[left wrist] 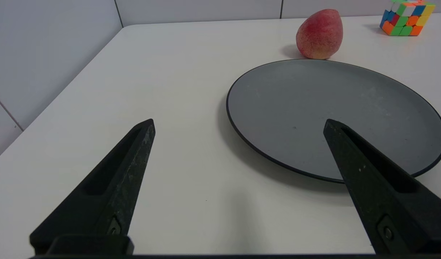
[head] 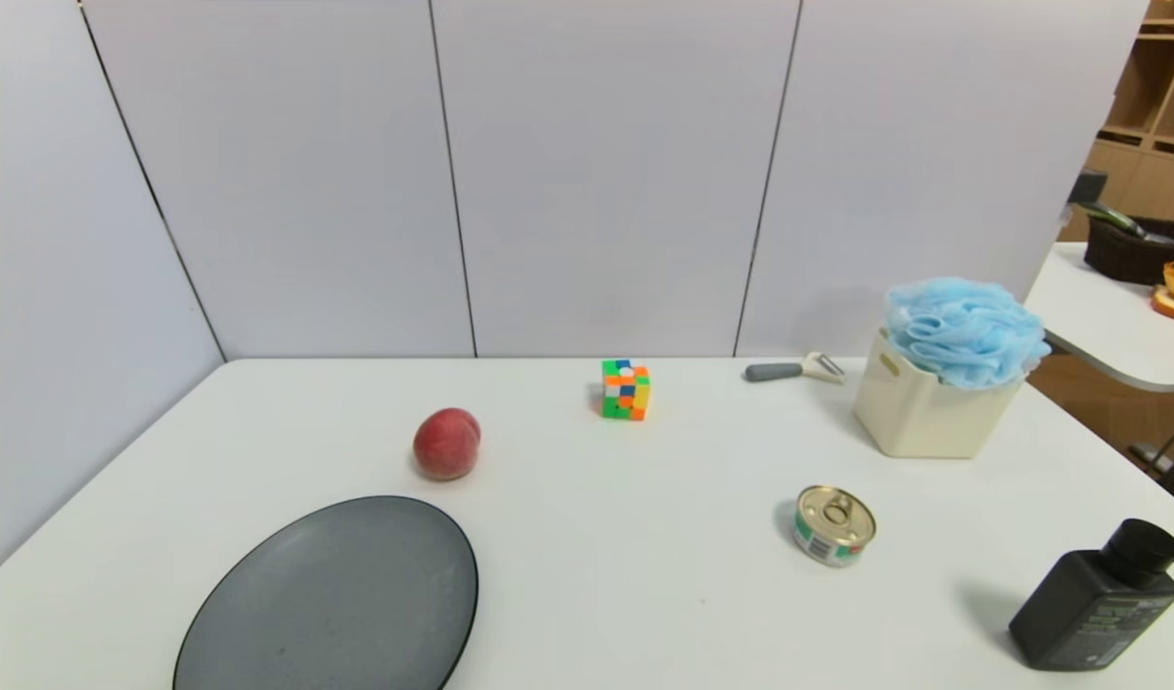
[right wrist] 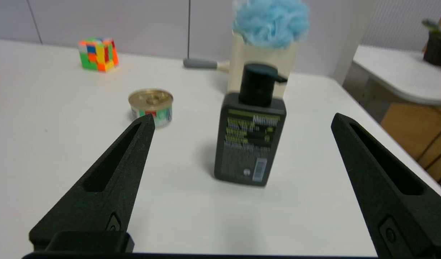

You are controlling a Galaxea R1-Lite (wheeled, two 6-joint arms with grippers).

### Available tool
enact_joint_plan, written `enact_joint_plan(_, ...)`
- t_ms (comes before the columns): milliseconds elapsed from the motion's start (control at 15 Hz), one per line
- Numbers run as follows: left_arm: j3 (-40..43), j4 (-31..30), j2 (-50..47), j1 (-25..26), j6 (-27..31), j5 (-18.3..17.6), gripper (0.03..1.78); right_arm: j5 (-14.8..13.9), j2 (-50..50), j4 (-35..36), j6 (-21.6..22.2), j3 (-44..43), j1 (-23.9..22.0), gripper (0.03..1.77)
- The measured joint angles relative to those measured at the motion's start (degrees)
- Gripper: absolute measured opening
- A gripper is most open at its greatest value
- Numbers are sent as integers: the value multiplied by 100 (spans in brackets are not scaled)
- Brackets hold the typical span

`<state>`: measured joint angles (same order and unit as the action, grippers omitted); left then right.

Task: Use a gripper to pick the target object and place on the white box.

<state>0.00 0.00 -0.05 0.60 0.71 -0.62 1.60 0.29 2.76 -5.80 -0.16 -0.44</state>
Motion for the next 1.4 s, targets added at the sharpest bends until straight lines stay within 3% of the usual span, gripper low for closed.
enact_joint_plan(133,0,0,0,0,0,2,169,-39,-32,-311,173,-2,0,169)
enact_joint_plan(600,0,0,0,0,-2,0,169,-195,-39,-254,642,16,0,169)
enact_joint_plan(1400,0,0,0,0,-5,0,169,-317,-39,-245,874,16,0,169)
